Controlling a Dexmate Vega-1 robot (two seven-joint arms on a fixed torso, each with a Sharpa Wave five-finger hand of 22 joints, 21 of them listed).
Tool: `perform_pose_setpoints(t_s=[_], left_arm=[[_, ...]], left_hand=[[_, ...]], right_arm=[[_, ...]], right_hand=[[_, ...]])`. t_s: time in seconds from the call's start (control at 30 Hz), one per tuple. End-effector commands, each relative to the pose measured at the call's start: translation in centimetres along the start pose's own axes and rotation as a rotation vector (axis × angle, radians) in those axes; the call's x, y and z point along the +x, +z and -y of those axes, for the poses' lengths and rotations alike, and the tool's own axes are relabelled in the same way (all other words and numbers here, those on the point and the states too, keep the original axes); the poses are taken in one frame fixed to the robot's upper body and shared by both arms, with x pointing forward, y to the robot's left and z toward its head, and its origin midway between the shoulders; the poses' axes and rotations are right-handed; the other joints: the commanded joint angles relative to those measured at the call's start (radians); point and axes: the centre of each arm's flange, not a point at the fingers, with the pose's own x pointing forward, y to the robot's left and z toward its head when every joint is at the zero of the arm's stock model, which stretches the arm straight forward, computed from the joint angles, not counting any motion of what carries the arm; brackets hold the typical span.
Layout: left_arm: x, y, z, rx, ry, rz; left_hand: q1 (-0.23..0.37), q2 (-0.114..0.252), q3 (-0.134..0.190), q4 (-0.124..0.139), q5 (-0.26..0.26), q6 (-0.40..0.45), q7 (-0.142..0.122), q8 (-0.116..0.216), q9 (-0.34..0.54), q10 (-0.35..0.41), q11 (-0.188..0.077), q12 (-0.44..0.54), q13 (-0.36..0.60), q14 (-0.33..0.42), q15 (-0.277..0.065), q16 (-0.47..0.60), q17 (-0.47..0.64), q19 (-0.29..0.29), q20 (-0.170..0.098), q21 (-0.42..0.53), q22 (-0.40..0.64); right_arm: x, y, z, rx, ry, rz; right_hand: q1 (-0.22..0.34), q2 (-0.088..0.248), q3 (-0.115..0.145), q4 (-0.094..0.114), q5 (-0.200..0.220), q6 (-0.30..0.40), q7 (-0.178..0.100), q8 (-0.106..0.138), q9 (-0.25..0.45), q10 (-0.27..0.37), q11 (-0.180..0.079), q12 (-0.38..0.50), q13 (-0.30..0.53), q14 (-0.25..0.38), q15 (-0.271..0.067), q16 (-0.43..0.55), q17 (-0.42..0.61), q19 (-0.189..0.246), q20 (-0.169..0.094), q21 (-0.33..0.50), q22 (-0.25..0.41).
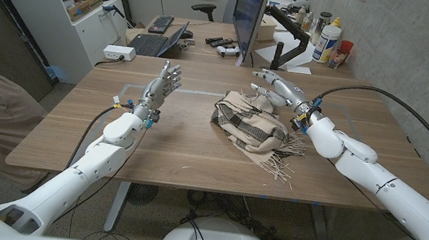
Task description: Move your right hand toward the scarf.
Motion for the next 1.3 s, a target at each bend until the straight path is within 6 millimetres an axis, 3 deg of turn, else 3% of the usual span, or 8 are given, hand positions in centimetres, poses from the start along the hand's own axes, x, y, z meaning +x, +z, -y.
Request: perform_pose_setpoints(t_s=[0.03, 0.93, 1.3], left_arm=[[0.0, 0.0, 0.1, -0.002, -0.003, 0.001], [1.4, 0.4, 0.2, 0.010, -0.035, 0.006], [1.1, 0.2, 0.4, 0.004, -0.033, 0.003]], left_hand=[[0.012, 0.001, -0.004, -0.005, 0.007, -0.004, 0.003, 0.000, 0.005, 0.004, 0.008, 0.002, 0.005, -0.003, -0.072, 0.005, 0.001, -0.002, 0.000, 0.001, 0.002], [0.013, 0.001, -0.004, -0.006, 0.007, -0.002, 0.003, 0.001, 0.005, 0.005, 0.008, 0.003, 0.005, -0.002, -0.070, 0.007, 0.001, -0.001, -0.001, 0.002, 0.002], [0.013, 0.002, -0.003, -0.007, 0.007, -0.003, 0.002, 0.001, 0.005, 0.006, 0.011, 0.004, 0.005, -0.003, -0.070, 0.007, 0.001, 0.000, 0.000, 0.003, 0.002]], right_arm=[[0.3, -0.1, -0.6, -0.066, 0.019, 0.013], [0.3, -0.3, -2.3, -0.169, 0.149, 0.090], [0.2, 0.2, -2.8, -0.181, 0.185, 0.118]], right_hand=[[0.010, 0.004, 0.007, -0.003, 0.009, 0.017, -0.002, 0.010, 0.005, 0.010, -0.005, 0.004, 0.002, 0.010, -0.054, 0.006, -0.001, 0.012, -0.006, 0.009, 0.001], [0.017, 0.006, 0.012, -0.008, 0.011, 0.020, -0.007, 0.009, 0.005, 0.000, -0.014, 0.000, 0.002, 0.000, -0.063, 0.002, -0.001, 0.000, -0.006, 0.004, 0.002], [0.020, 0.006, 0.014, -0.010, 0.011, 0.020, -0.008, 0.009, 0.005, -0.004, -0.017, -0.001, 0.002, -0.003, -0.063, 0.002, -0.001, -0.004, -0.004, 0.003, 0.002]])
